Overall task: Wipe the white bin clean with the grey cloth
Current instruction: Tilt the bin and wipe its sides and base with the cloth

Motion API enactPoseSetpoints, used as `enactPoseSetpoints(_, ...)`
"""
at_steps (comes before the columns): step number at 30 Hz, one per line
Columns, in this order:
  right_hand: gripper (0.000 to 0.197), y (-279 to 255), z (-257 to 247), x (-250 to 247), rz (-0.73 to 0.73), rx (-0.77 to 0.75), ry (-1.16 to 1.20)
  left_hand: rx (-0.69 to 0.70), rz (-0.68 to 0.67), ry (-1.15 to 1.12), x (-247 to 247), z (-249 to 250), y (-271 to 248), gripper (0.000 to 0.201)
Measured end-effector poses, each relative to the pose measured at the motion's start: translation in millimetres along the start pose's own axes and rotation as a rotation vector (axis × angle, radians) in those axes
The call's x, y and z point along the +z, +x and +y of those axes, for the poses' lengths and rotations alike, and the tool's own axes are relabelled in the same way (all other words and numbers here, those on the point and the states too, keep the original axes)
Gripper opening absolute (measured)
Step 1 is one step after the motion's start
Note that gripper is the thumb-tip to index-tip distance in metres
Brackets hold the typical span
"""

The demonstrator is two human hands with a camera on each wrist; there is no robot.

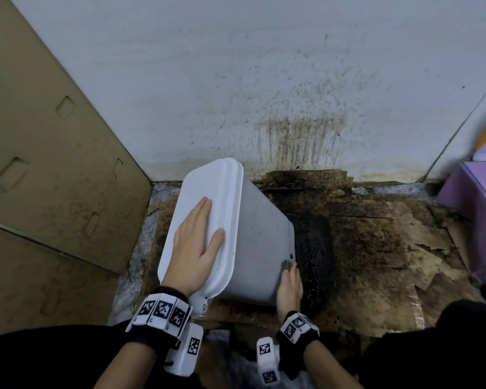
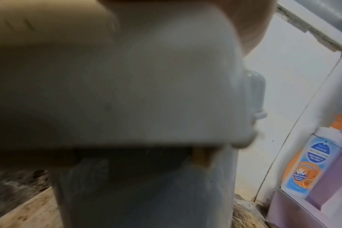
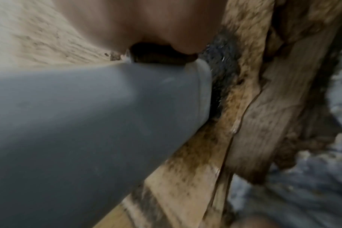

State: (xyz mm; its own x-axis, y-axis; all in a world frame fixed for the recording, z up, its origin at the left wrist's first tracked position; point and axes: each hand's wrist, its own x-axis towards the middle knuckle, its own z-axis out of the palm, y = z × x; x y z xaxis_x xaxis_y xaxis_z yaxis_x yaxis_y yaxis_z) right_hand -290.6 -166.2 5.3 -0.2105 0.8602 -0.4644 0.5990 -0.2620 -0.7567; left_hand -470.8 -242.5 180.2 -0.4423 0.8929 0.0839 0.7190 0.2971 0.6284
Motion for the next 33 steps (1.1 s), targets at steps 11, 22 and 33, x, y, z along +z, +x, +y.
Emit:
enactPoseSetpoints(11, 0.044, -66, -130, 10, -0.062, -0.374, 0.424, 0.034, 0.003, 0.047, 5, 2, 3, 0.068)
enactPoseSetpoints(22, 0.048, 10, -18, -8, -0.059, -0.237, 0.146, 0.008, -0.006, 0.032, 0, 0, -1, 0.068)
enactPoseSetpoints(33, 0.051, -3, -66, -5, -0.051, -0.124, 0.272, 0.027, -0.019, 0.067, 0, -1, 1, 0.067)
